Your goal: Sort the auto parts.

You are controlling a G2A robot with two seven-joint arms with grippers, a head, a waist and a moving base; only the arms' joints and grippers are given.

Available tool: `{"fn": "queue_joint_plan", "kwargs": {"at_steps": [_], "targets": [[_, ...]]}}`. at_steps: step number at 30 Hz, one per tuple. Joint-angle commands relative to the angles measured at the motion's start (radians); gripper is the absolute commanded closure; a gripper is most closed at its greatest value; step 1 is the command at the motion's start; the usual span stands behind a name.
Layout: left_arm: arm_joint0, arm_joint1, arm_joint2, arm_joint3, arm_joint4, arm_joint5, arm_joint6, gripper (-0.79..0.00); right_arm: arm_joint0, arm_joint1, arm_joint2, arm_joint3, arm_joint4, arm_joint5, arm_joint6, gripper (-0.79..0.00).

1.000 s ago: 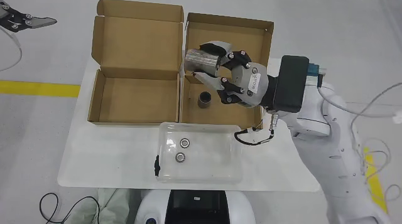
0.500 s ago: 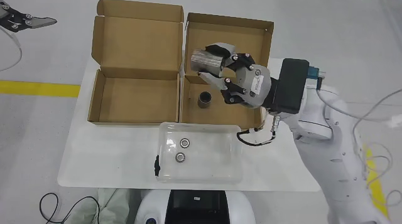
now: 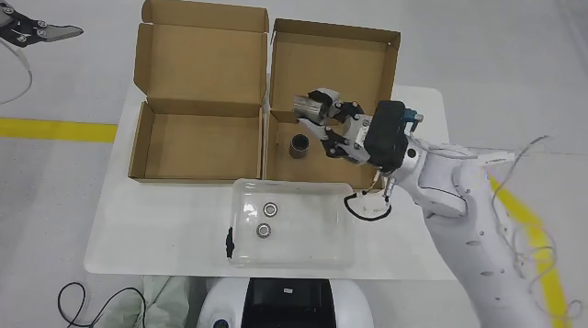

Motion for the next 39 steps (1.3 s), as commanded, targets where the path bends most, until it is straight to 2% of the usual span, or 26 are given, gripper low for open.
{"fn": "queue_joint_plan", "kwargs": {"at_steps": [1, 10, 21, 28, 39], "targets": [[0.000, 0.000, 0.000, 0.000, 0.000, 0.000, 0.000, -0.785, -0.011, 0.001, -0.001, 0.013, -0.021, 0.014, 0.016, 0.000], [0.000, 0.000, 0.000, 0.000, 0.000, 0.000, 0.000, -0.785, -0.039, 0.005, -0.024, 0.084, -0.104, 0.092, 0.121, 0.000], [0.000, 0.000, 0.000, 0.000, 0.000, 0.000, 0.000, -0.785, -0.040, 0.007, -0.047, 0.196, -0.132, 0.160, 0.266, 0.000], [0.000, 0.000, 0.000, 0.000, 0.000, 0.000, 0.000, -0.785, 0.020, -0.005, -0.115, 0.275, -0.122, 0.213, 0.428, 0.000], [0.000, 0.000, 0.000, 0.000, 0.000, 0.000, 0.000, -0.785, 0.141, -0.037, -0.220, 0.423, -0.076, 0.296, 0.574, 0.000]]}}
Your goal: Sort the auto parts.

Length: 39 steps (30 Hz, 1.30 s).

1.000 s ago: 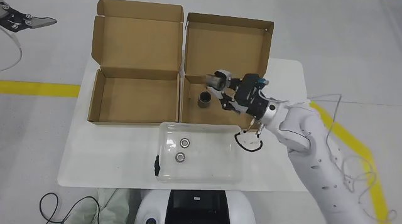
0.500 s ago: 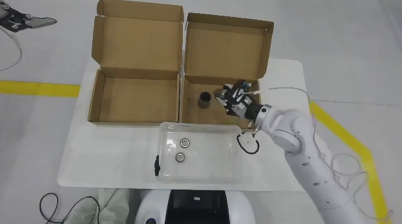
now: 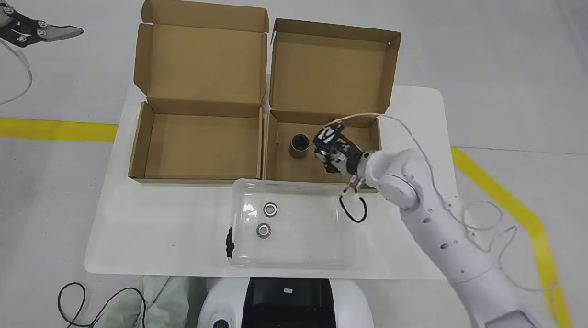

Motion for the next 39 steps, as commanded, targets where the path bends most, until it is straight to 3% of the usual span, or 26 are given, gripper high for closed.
{"fn": "queue_joint_plan", "kwargs": {"at_steps": [1, 12, 15, 26, 33, 39], "targets": [[0.000, 0.000, 0.000, 0.000, 0.000, 0.000, 0.000, -0.785, 0.024, -0.006, -0.018, 0.027, -0.002, 0.011, 0.025, 0.000], [0.000, 0.000, 0.000, 0.000, 0.000, 0.000, 0.000, -0.785, 0.113, -0.041, -0.104, 0.159, -0.002, 0.059, 0.055, -0.003], [0.000, 0.000, 0.000, 0.000, 0.000, 0.000, 0.000, -0.785, 0.128, -0.047, -0.117, 0.184, -0.009, 0.070, 0.057, -0.108], [0.000, 0.000, 0.000, 0.000, 0.000, 0.000, 0.000, -0.785, 0.153, -0.064, -0.143, 0.228, -0.036, 0.100, 0.061, -0.357], [0.000, 0.000, 0.000, 0.000, 0.000, 0.000, 0.000, -0.785, 0.132, -0.054, -0.114, 0.164, -0.068, 0.104, 0.066, -0.376], [0.000, 0.000, 0.000, 0.000, 0.000, 0.000, 0.000, -0.785, 0.061, -0.027, -0.044, -0.003, -0.091, 0.075, 0.075, -0.397]]}}
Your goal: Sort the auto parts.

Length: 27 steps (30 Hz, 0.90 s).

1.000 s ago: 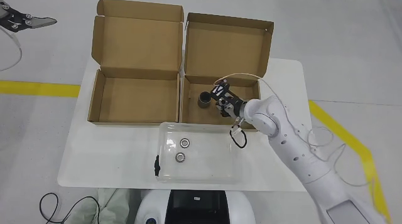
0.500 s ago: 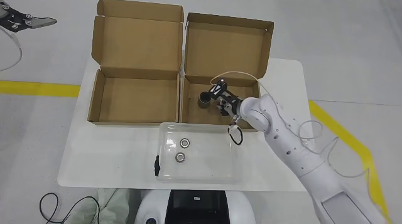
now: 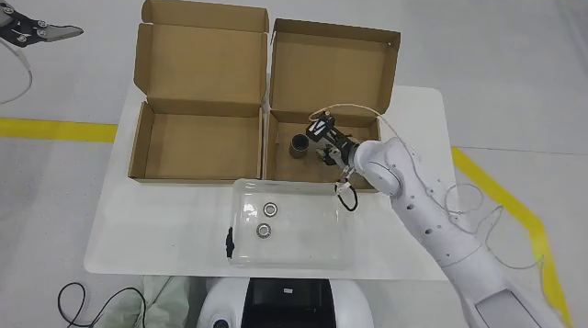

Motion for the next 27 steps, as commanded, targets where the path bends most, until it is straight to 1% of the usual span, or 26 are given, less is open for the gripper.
{"fn": "queue_joint_plan", "kwargs": {"at_steps": [1, 3, 7, 13, 14, 18, 22, 24, 27], "targets": [[0.000, 0.000, 0.000, 0.000, 0.000, 0.000, 0.000, -0.785, -0.031, 0.010, 0.026, -0.071, -0.001, -0.025, 0.000, -0.409], [0.000, 0.000, 0.000, 0.000, 0.000, 0.000, 0.000, -0.785, -0.064, 0.020, 0.047, -0.147, -0.007, -0.054, 0.005, -0.434], [0.000, 0.000, 0.000, 0.000, 0.000, 0.000, 0.000, -0.785, -0.133, 0.035, 0.077, -0.274, 0.013, -0.130, -0.035, -0.443], [0.000, 0.000, 0.000, 0.000, 0.000, 0.000, 0.000, -0.785, -0.214, 0.047, 0.076, -0.385, 0.014, -0.204, -0.110, -0.446], [0.000, 0.000, 0.000, 0.000, 0.000, 0.000, 0.000, -0.785, -0.227, 0.048, 0.071, -0.397, 0.019, -0.214, -0.130, -0.440], [0.000, 0.000, 0.000, 0.000, 0.000, 0.000, 0.000, -0.785, -0.260, 0.050, 0.021, -0.428, -0.026, -0.271, -0.152, -0.449], [0.000, 0.000, 0.000, 0.000, 0.000, 0.000, 0.000, -0.785, -0.282, 0.049, -0.017, -0.423, -0.060, -0.278, -0.175, -0.456], [0.000, 0.000, 0.000, 0.000, 0.000, 0.000, 0.000, -0.785, -0.292, 0.049, -0.027, -0.415, -0.065, -0.274, -0.198, -0.471], [0.000, 0.000, 0.000, 0.000, 0.000, 0.000, 0.000, -0.785, -0.304, 0.049, -0.039, -0.413, -0.070, -0.280, -0.240, -0.456]]}}
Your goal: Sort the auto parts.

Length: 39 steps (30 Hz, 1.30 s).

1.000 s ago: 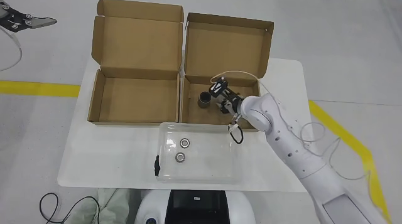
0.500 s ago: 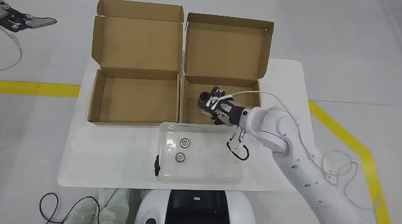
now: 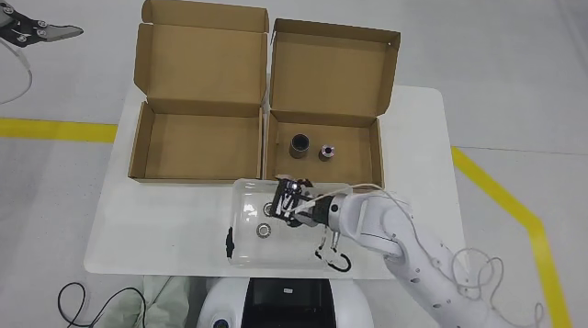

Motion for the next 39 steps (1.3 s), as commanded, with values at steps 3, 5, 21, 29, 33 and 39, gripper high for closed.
{"fn": "queue_joint_plan", "kwargs": {"at_steps": [3, 5, 21, 29, 33, 39], "targets": [[0.000, 0.000, 0.000, 0.000, 0.000, 0.000, 0.000, -0.785, -0.016, 0.001, -0.015, -0.011, -0.021, -0.007, -0.041, -0.446], [0.000, 0.000, 0.000, 0.000, 0.000, 0.000, 0.000, -0.785, -0.022, 0.003, -0.017, -0.015, -0.028, -0.018, -0.050, -0.489], [0.000, 0.000, 0.000, 0.000, 0.000, 0.000, 0.000, -0.785, -0.022, 0.003, -0.017, -0.015, -0.028, -0.018, -0.050, -0.520], [0.000, 0.000, 0.000, 0.000, 0.000, 0.000, 0.000, -0.785, -0.022, 0.003, -0.017, -0.015, -0.028, -0.018, -0.050, -0.520], [0.000, 0.000, 0.000, 0.000, 0.000, 0.000, 0.000, -0.785, -0.024, 0.002, -0.034, -0.004, -0.041, -0.021, -0.052, -0.329], [0.000, 0.000, 0.000, 0.000, 0.000, 0.000, 0.000, -0.785, 0.000, -0.009, -0.086, 0.039, -0.068, -0.020, -0.078, -0.320]]}}
